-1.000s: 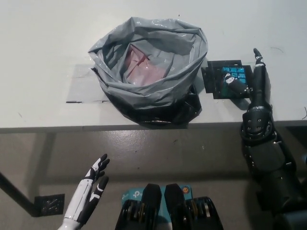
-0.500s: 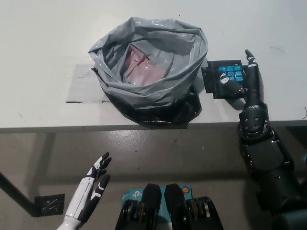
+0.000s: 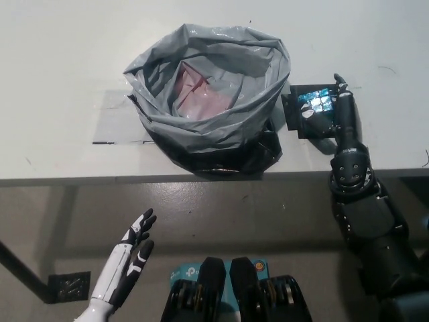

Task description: Use the right hand to pick up a rubix's cube and place it into a plastic bag and lift the bag

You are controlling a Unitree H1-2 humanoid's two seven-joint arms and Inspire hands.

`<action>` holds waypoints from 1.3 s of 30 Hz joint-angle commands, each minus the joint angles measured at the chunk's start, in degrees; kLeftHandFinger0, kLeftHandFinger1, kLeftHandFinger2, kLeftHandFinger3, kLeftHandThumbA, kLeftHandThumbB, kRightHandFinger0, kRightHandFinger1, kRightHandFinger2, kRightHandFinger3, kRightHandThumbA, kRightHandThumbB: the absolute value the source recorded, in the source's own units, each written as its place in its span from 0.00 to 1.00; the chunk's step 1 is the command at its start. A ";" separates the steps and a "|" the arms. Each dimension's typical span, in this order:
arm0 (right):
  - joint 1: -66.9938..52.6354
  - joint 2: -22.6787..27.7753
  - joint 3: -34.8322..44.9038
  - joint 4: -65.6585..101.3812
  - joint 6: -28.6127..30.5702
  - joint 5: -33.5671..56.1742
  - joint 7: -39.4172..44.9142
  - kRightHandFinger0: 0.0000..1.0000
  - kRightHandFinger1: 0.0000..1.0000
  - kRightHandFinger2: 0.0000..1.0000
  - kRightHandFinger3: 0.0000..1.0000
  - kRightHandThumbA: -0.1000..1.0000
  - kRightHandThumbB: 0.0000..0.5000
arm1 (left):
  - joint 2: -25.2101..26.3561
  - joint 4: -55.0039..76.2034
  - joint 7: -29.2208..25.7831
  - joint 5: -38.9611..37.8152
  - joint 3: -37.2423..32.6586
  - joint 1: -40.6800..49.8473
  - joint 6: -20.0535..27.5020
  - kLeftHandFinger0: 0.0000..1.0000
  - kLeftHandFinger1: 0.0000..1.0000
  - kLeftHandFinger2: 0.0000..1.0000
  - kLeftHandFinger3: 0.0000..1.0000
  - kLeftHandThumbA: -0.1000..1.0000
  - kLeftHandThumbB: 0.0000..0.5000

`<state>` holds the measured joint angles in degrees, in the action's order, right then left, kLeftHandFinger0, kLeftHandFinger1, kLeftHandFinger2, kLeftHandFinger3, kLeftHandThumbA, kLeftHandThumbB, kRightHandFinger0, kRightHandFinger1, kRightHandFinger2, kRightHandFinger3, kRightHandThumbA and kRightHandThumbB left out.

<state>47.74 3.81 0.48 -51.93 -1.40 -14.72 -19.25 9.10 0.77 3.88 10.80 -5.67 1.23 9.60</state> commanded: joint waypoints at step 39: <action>7.59 0.37 -0.69 -13.14 6.51 2.13 -9.66 0.06 0.37 0.73 0.76 0.00 0.42 | 1.20 0.73 0.93 -0.89 0.52 -3.80 2.18 1.00 1.00 1.00 1.00 1.00 0.35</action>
<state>52.89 4.34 -1.20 -64.16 3.70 -13.94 -26.06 9.32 0.51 4.41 10.40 -5.48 -1.28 9.67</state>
